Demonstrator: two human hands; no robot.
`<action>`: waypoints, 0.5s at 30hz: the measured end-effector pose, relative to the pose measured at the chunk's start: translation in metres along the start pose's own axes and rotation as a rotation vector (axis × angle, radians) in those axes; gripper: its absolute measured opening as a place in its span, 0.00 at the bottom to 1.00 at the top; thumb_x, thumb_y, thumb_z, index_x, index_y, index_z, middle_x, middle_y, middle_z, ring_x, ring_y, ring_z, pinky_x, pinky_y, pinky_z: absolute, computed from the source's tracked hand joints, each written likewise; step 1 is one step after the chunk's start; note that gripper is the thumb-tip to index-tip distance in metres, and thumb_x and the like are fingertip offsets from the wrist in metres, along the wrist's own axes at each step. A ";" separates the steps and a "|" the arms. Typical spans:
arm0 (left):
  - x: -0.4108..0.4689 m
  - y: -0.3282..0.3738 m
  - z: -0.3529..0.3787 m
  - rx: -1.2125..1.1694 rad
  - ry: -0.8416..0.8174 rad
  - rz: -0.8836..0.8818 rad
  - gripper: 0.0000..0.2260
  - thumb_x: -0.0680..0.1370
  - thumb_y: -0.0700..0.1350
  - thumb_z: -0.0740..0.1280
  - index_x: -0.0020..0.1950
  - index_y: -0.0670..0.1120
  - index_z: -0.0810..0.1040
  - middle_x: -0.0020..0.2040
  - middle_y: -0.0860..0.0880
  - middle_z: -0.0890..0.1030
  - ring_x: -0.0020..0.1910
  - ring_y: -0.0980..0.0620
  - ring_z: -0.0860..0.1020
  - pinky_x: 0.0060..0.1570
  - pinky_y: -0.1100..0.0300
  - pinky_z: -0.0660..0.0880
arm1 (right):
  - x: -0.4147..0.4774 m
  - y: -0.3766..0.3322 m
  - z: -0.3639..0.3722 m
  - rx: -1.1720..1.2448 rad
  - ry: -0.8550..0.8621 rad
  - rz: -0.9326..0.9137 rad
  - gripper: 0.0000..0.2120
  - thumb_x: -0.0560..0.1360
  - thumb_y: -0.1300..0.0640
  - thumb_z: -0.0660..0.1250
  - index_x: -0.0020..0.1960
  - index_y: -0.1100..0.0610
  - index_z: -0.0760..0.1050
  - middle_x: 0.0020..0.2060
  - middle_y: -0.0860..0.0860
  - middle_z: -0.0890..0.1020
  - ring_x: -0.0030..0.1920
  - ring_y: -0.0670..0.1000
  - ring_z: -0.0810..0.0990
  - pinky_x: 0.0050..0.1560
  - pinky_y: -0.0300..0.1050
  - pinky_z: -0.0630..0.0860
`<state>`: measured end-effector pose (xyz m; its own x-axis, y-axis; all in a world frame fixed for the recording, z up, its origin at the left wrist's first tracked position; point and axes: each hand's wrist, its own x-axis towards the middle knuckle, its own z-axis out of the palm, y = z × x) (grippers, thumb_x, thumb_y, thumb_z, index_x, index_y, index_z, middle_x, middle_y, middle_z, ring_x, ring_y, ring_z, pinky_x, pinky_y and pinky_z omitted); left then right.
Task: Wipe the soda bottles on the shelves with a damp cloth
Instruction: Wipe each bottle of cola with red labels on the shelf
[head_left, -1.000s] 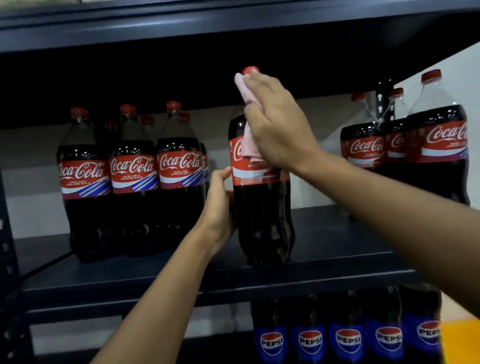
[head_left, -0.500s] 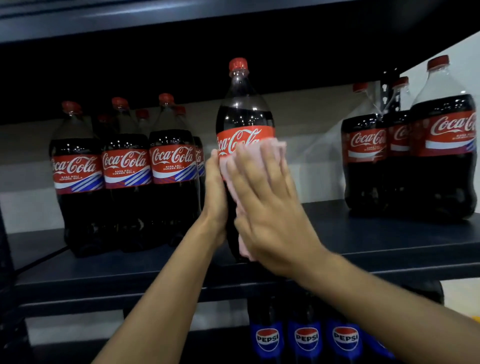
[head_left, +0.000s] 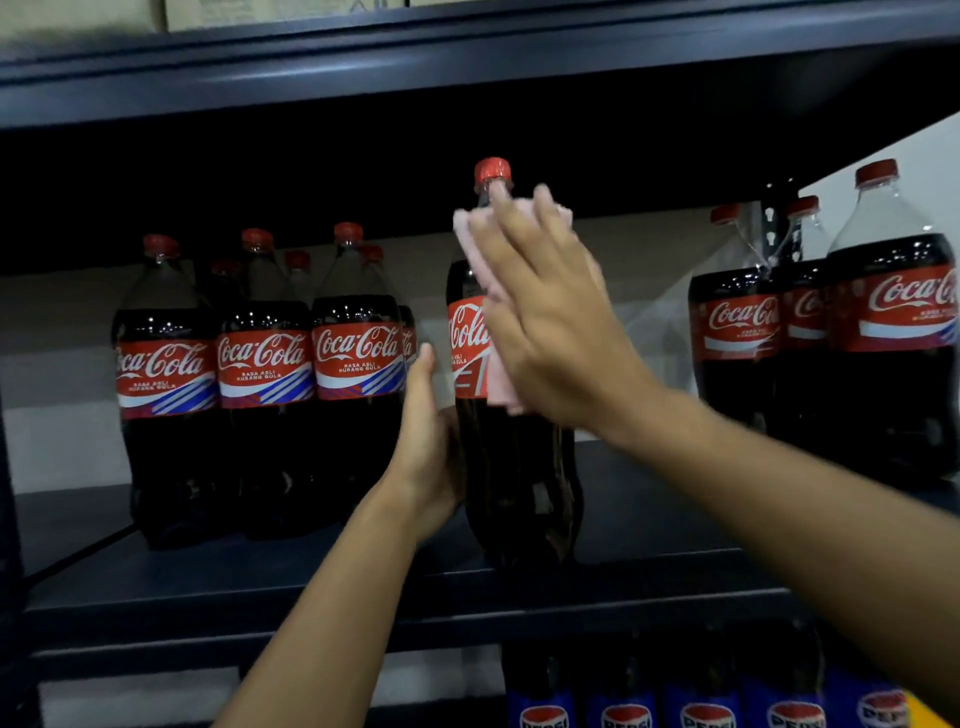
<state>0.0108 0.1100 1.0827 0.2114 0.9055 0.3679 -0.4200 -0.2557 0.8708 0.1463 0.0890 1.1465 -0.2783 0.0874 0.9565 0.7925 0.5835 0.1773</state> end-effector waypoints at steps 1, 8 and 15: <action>-0.003 0.002 -0.002 0.044 0.006 -0.016 0.40 0.80 0.74 0.49 0.62 0.44 0.85 0.58 0.39 0.87 0.56 0.43 0.87 0.57 0.49 0.81 | 0.015 0.004 -0.004 0.010 -0.029 0.014 0.29 0.80 0.53 0.52 0.81 0.56 0.63 0.81 0.57 0.61 0.82 0.62 0.53 0.80 0.59 0.53; -0.009 -0.006 0.025 0.079 0.127 0.144 0.32 0.84 0.68 0.53 0.67 0.46 0.84 0.55 0.40 0.87 0.54 0.43 0.87 0.56 0.49 0.83 | 0.018 -0.001 0.004 0.125 -0.017 0.070 0.28 0.79 0.54 0.55 0.79 0.54 0.67 0.80 0.52 0.65 0.82 0.57 0.56 0.79 0.54 0.54; 0.002 -0.012 0.013 0.039 0.089 0.218 0.31 0.87 0.62 0.48 0.59 0.49 0.87 0.58 0.46 0.88 0.59 0.51 0.85 0.66 0.55 0.79 | -0.083 -0.047 0.026 -0.101 -0.171 0.139 0.31 0.82 0.51 0.40 0.84 0.58 0.49 0.83 0.56 0.44 0.83 0.58 0.38 0.81 0.59 0.42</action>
<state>0.0277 0.1110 1.0772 0.0399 0.8531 0.5203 -0.4121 -0.4603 0.7863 0.1182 0.0758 1.0529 -0.2441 0.3014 0.9217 0.8774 0.4735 0.0775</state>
